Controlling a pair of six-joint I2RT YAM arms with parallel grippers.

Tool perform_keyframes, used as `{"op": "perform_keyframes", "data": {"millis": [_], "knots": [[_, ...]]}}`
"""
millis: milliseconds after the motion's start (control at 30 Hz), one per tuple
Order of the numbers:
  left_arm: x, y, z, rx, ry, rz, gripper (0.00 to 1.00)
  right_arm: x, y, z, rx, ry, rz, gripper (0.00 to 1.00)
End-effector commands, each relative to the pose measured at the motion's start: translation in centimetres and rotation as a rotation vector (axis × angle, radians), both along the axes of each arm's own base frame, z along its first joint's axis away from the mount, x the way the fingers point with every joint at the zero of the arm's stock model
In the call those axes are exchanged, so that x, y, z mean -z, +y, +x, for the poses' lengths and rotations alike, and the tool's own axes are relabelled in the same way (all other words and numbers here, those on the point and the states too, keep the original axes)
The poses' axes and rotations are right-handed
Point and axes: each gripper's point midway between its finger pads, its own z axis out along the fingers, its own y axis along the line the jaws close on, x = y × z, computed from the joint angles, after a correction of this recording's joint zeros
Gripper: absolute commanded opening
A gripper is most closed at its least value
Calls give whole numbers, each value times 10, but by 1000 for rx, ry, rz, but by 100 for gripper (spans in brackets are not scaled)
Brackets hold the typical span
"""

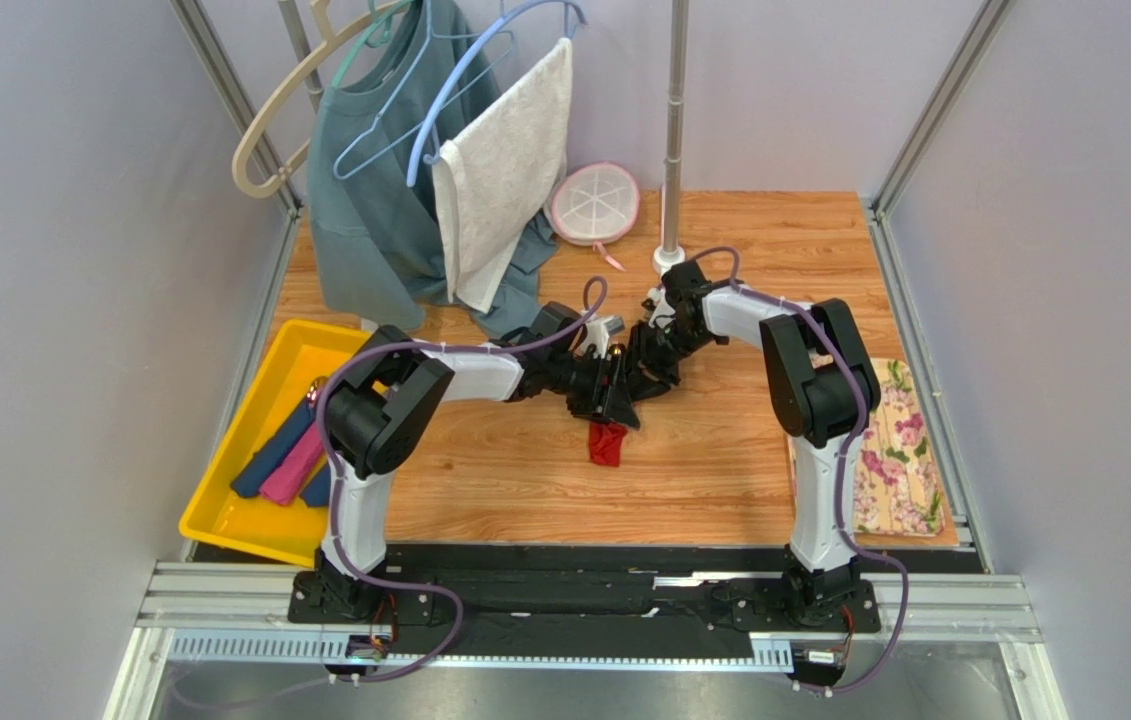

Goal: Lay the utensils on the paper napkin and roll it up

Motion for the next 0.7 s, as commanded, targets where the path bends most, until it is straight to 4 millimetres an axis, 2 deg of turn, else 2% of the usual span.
{"op": "perform_keyframes", "data": {"millis": [0,33,167,233,267,300,400,533,667], "knots": [[26,12,-11,-3,30,83,64,16,-12,-4,-21,-1,-78,32],[26,12,-13,2,38,80,71,14,-12,-3,-26,-8,-74,32],[28,13,-12,-4,40,92,75,-9,-12,7,-38,-45,-19,36],[30,14,-11,-10,37,98,76,-27,-10,10,-44,-62,38,36],[30,14,-11,-12,39,100,79,-38,-7,13,-51,-76,72,35],[30,14,-10,-14,36,101,87,-45,-6,15,-51,-84,86,35],[29,15,-9,-17,28,107,88,-62,-1,14,-61,-92,136,31],[29,14,-7,-20,18,112,88,-71,7,9,-70,-75,179,30],[30,15,-5,-21,15,118,88,-63,13,6,-65,-48,171,28]]}}
